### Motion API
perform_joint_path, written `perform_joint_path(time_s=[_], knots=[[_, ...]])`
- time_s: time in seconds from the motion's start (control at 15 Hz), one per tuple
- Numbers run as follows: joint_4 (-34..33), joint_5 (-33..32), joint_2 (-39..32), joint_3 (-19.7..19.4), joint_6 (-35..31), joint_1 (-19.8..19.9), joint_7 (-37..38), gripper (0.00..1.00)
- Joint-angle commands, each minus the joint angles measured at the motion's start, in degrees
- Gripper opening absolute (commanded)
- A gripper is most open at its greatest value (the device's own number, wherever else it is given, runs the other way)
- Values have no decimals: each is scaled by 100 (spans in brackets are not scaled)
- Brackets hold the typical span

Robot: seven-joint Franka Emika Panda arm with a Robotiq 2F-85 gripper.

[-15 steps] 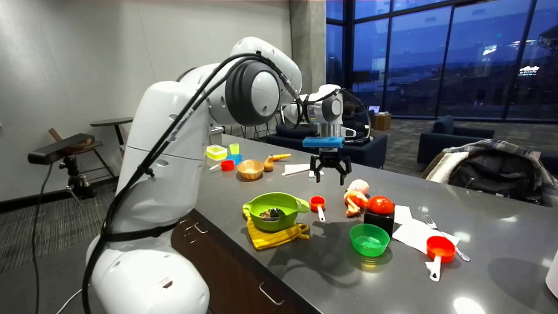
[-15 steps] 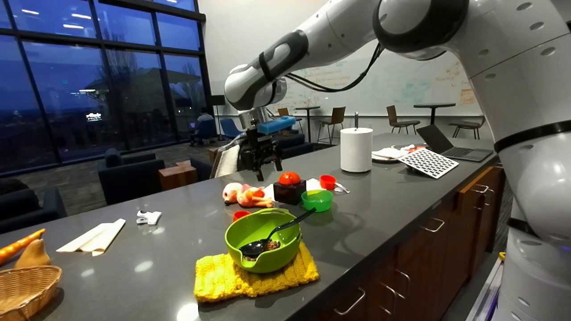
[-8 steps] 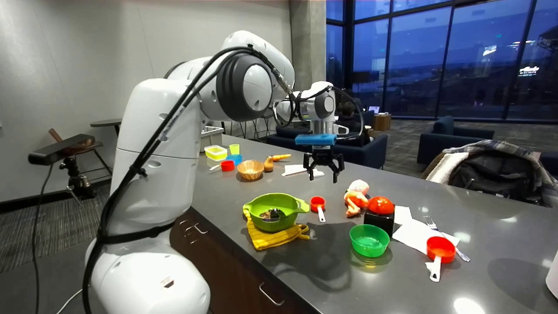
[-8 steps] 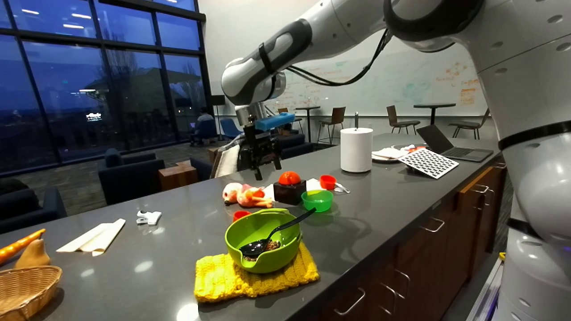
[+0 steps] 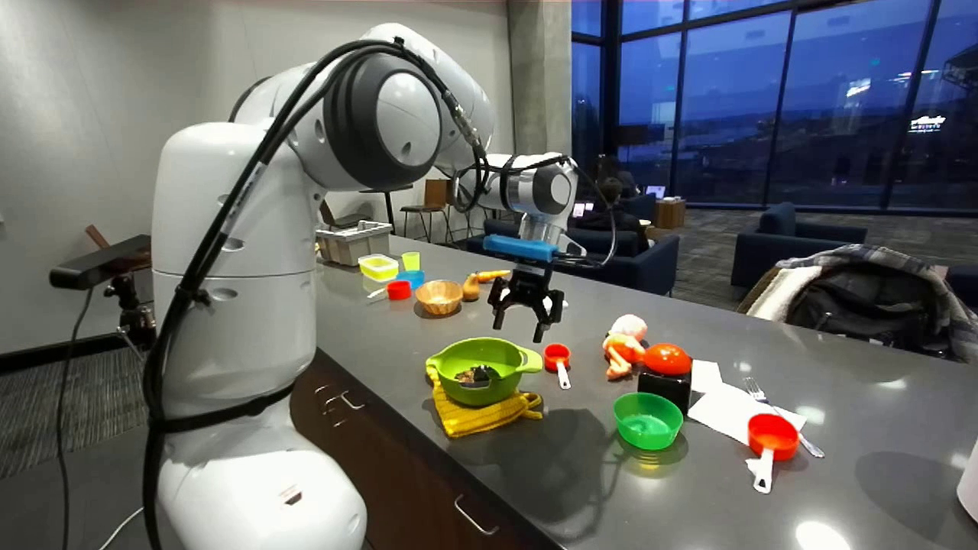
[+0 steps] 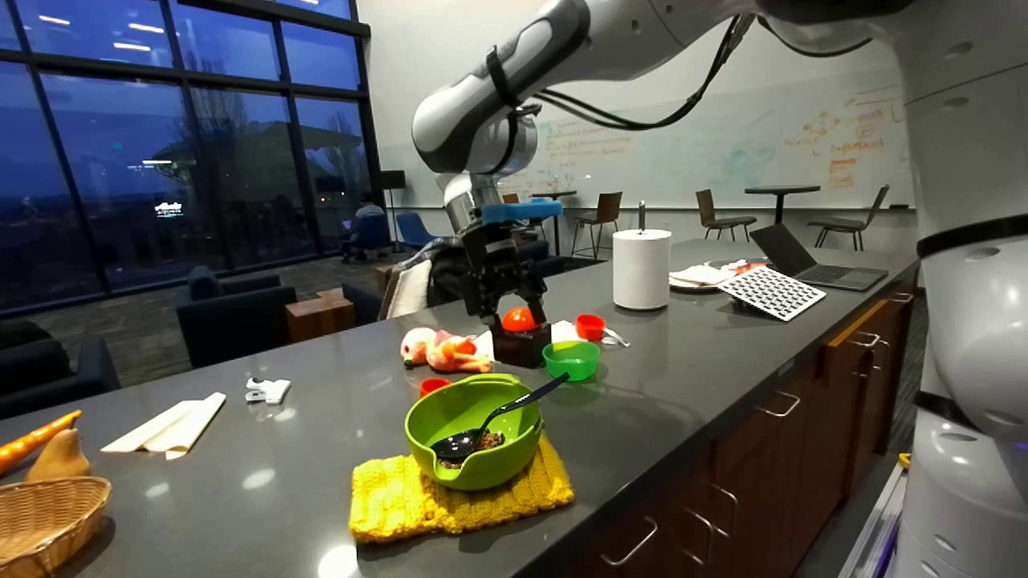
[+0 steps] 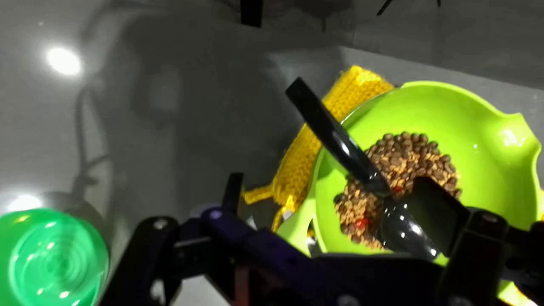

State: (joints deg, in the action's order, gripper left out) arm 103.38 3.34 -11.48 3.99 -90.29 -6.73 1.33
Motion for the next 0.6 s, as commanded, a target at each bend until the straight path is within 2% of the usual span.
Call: perform_joint_path(time_s=[0.0,0.27,0.53], knots=[[567,493,348,58,323,124,-218,100],[898,887,306,45,461,191,-648,100],[1096,952,200,50,480,239,-1161,100]])
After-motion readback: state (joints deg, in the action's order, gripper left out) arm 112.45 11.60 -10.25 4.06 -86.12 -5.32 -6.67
